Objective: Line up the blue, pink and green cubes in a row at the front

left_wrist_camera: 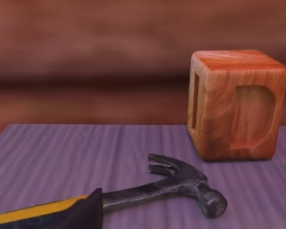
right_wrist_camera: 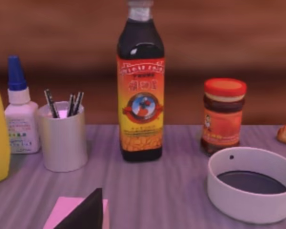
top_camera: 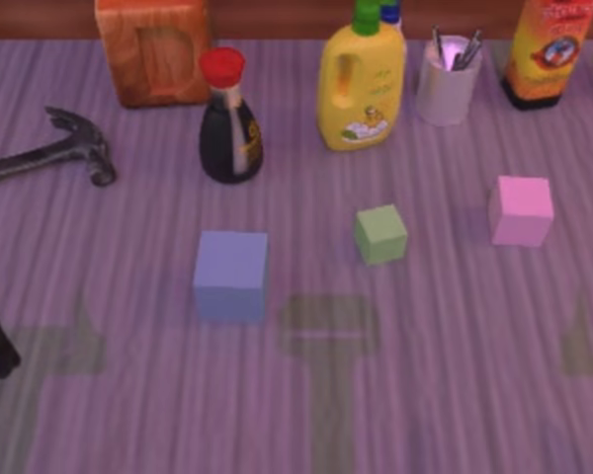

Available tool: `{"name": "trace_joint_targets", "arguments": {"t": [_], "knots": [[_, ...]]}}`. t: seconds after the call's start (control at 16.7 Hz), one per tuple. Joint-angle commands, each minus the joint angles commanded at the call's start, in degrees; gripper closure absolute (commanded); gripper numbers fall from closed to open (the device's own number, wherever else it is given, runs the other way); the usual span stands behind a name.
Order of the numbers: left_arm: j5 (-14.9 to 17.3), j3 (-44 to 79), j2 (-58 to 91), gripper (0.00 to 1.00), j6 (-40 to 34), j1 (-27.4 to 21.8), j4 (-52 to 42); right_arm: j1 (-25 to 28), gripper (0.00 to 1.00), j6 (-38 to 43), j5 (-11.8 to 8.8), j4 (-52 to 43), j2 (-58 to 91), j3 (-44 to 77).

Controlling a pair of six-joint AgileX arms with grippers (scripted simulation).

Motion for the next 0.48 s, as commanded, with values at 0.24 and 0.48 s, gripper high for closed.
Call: {"name": "trace_joint_targets", "arguments": {"t": [0.24, 0.48], "knots": [[0.0, 0.0, 0.0, 0.00, 0.0, 0.0, 0.0, 0.2, 0.00, 0.0, 0.0, -0.8, 1.3, 1.1], [0.0, 0.0, 0.0, 0.00, 0.0, 0.0, 0.0, 1.9, 0.00, 0.5, 0.4, -6.9, 10.3, 8.1]]}}
